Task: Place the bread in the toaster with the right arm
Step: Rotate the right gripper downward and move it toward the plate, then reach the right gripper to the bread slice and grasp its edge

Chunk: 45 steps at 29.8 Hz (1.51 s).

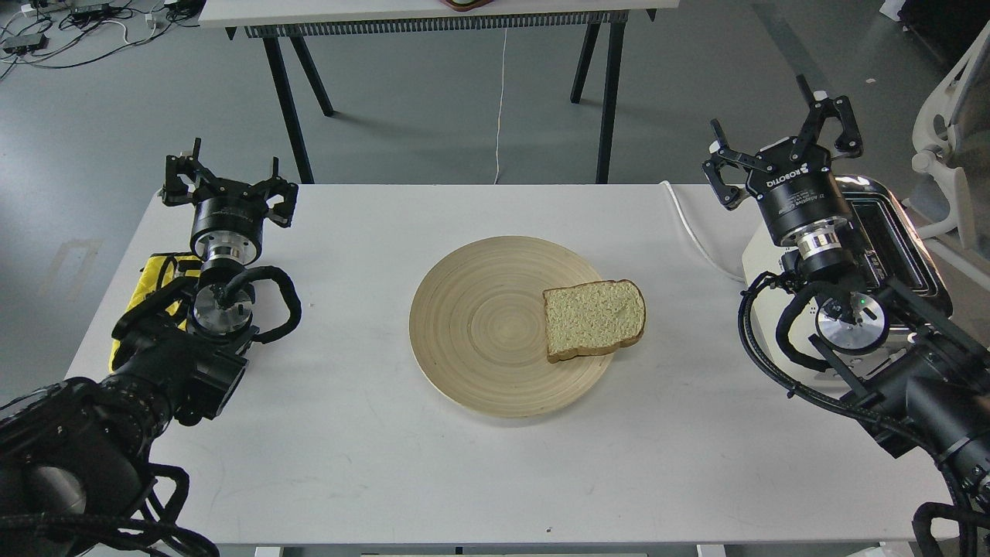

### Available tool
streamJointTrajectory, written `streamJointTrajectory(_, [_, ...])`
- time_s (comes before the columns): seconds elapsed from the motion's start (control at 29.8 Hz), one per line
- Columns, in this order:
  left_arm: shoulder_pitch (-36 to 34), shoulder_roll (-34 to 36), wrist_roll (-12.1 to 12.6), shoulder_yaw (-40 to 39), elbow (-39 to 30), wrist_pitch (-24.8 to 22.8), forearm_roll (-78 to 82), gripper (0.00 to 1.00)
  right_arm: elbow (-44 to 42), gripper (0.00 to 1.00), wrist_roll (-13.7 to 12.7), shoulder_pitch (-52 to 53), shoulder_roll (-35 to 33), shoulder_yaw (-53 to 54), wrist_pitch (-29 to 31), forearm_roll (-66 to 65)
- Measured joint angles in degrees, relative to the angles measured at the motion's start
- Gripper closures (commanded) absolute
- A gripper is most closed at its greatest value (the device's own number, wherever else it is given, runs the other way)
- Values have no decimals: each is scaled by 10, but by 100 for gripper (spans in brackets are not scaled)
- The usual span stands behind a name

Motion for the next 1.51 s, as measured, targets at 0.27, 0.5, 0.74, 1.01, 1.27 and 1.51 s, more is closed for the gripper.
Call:
streamJointTrajectory(0.27, [0, 0, 0, 0, 0, 0, 0, 0, 2, 0, 0, -1, -2, -3, 0, -2])
streamJointTrajectory(0.5, [0, 0, -1, 0, 0, 0, 0, 0, 9, 0, -1, 14, -18, -31, -37, -77])
streamJointTrajectory(0.74, [0, 0, -1, 0, 0, 0, 1, 0, 61, 0, -2, 27, -34, -68, -249, -280])
streamJointTrajectory(1.01, [0, 0, 0, 0, 0, 0, 1, 0, 68, 0, -10, 24, -34, -202, -473, -436])
streamJointTrajectory(1.27, [0, 0, 0, 0, 0, 0, 0, 0, 67, 0, -11, 19, -49, -368, -558, -447])
streamJointTrajectory(1.51, [0, 0, 0, 0, 0, 0, 0, 0, 66, 1, -10, 6, -30, -441, -560, -447])
